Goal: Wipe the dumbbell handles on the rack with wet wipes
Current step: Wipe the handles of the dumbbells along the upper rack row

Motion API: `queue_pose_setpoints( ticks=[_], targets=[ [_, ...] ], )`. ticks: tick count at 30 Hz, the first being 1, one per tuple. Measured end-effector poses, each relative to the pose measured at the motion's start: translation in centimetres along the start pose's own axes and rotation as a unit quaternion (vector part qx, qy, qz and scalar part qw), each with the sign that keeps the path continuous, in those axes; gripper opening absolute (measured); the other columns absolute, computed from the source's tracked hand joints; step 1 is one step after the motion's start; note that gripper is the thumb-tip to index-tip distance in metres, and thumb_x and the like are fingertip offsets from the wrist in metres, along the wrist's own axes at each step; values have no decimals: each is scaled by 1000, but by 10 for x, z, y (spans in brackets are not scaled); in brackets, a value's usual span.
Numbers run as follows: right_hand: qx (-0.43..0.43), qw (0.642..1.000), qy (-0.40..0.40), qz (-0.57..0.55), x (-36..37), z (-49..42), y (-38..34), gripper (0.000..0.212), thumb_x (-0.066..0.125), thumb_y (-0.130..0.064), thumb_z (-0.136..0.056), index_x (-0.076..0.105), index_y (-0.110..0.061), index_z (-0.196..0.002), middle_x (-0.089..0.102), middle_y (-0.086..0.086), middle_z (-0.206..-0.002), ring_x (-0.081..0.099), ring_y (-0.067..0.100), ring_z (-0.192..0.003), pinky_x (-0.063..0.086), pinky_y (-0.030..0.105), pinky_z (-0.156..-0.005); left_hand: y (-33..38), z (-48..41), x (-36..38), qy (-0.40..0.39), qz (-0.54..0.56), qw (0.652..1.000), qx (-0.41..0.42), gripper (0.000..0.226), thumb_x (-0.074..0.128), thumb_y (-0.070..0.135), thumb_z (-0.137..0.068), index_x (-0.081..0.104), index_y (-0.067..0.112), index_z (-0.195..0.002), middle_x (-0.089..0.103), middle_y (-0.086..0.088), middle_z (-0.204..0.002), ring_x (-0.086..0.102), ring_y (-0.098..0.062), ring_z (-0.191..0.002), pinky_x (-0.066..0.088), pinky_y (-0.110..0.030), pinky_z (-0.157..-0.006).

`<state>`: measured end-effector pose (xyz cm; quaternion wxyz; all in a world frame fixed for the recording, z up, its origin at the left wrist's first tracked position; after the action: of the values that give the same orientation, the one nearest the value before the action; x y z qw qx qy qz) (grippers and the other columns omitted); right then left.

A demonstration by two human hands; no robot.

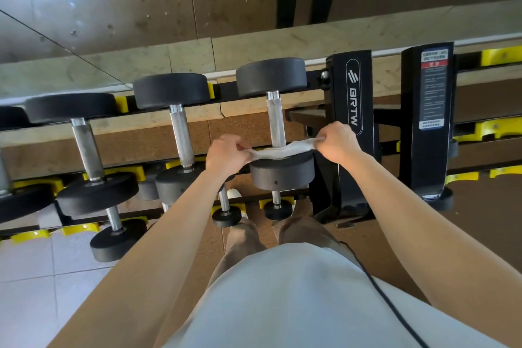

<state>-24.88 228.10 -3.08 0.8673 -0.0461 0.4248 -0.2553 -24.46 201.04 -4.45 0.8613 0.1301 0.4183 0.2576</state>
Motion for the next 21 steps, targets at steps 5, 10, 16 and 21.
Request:
queue_pose_setpoints(
  ticks=[5,10,16,21],
  targets=[
    [-133,990,-53,-16,21,23,-49,18,60,-19,-96,77,-14,-96,70,4,-93,64,18,-83,52,28,-73,-21,-2,-22,72,-61,992,-84,14,66,21,-93,71,21,-106,68,-3,-106,62,-18,-90,52,-30,-69],
    [-60,995,71,-48,-10,15,-9,20,59,-20,-97,76,-11,-101,65,6,-106,59,17,-86,47,28,-76,22,0,-23,-6,74,997,3,16,70,22,-91,75,22,-106,67,6,-104,61,-9,-93,48,-22,-73],
    [-37,927,30,-371,-29,35,-14,14,67,-15,-94,75,-15,-105,74,5,-101,72,18,-90,60,29,-80,73,13,-23,-27,282,959,27,10,72,16,-91,73,21,-100,68,5,-104,63,-12,-102,57,-33,-92],
    [-115,897,-60,-422,-29,50,-53,20,64,-12,-95,74,-19,-111,75,0,-108,71,15,-101,57,33,-89,97,18,-16,-76,320,941,80,22,78,24,-88,71,26,-109,76,0,-98,74,-14,-91,61,-39,-88]
  ],
)
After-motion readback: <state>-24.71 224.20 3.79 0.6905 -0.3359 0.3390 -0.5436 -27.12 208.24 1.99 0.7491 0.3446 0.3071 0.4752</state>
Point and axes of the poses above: each hand's wrist, its own z-axis away from the middle knuckle, its own x-axis out of the palm, y = z × x, the point moved 8 cm from there along -z, towards the middle knuckle
